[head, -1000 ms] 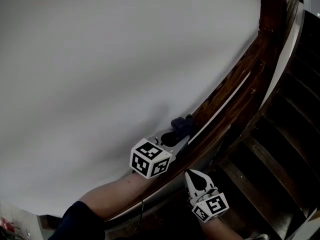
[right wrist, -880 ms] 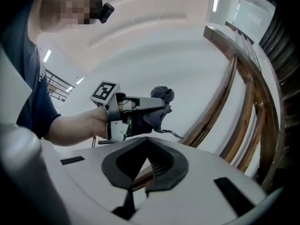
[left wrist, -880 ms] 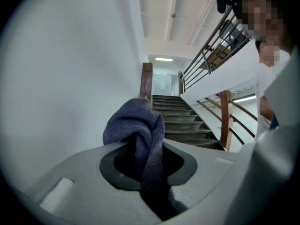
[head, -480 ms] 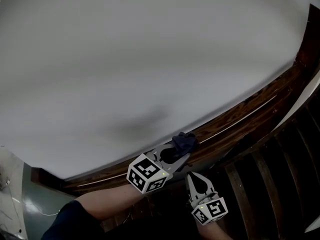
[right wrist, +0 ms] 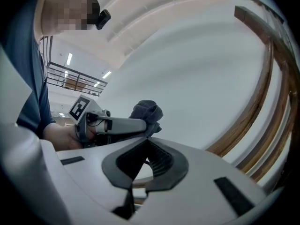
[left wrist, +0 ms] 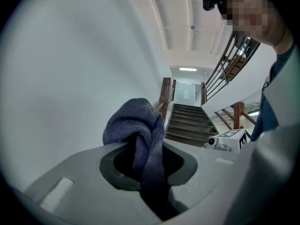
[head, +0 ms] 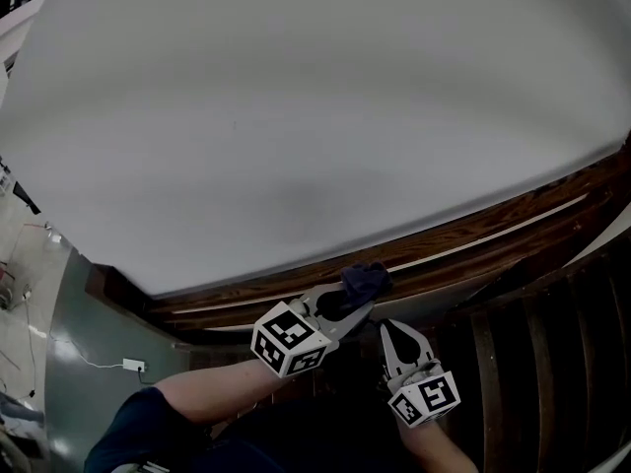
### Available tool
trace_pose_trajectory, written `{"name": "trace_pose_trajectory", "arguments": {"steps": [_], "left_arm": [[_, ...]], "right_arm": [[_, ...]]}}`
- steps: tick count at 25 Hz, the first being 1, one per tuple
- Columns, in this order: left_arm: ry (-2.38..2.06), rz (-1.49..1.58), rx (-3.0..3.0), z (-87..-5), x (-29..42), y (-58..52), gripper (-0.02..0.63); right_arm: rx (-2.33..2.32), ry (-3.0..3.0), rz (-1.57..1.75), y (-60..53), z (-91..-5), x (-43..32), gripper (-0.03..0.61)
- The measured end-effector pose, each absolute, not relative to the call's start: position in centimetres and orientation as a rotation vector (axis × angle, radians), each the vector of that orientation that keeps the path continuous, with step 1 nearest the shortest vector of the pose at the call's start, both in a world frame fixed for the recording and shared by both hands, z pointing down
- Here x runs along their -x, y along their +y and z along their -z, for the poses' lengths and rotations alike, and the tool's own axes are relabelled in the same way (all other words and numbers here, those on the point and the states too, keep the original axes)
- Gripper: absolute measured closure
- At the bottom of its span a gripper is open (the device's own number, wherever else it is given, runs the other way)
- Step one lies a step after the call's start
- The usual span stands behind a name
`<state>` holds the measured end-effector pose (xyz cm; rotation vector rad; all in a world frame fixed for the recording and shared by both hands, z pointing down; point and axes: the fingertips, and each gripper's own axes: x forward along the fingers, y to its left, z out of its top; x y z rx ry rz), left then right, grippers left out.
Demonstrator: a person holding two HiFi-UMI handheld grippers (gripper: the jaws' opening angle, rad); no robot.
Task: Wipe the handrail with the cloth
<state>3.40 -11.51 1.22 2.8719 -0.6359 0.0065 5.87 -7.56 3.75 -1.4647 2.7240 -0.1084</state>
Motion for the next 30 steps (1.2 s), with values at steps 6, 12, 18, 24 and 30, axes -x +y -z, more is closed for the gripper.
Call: {"name": "trace_pose_trajectory", "arguments": {"steps": [6,12,18,24,30], "left_arm": [[-0.792,0.018,-2.797,-3.0,2.9,-8.9,0.531],[-0.919,0.033,-2.722,-5.1,7.6,-7.5,0.531],[-0.994,0.067,-2.65,-6.5,9.6,-6.7,0.531],[-1.038,0.086,-2.624,-8.2,10.7,-5.8,0.531],[-1.055,0.093,-2.623,-8.6,10.8,-4.6,0.531]], "right_arm": [[1.326,2.834,0.13,-6.0,-4.6,-0.5,0.57],[1.189,2.928,0.149,-5.4,-5.8,3.7,0.57],[1.104,2.984,0.151,-5.4,-6.0,5.9,0.57],[1.066,3.021,0.145,-5.0,-7.2,7.0,0.57],[1.037,3.018,0.131,-4.4,-7.3,7.6,0.571]]}}
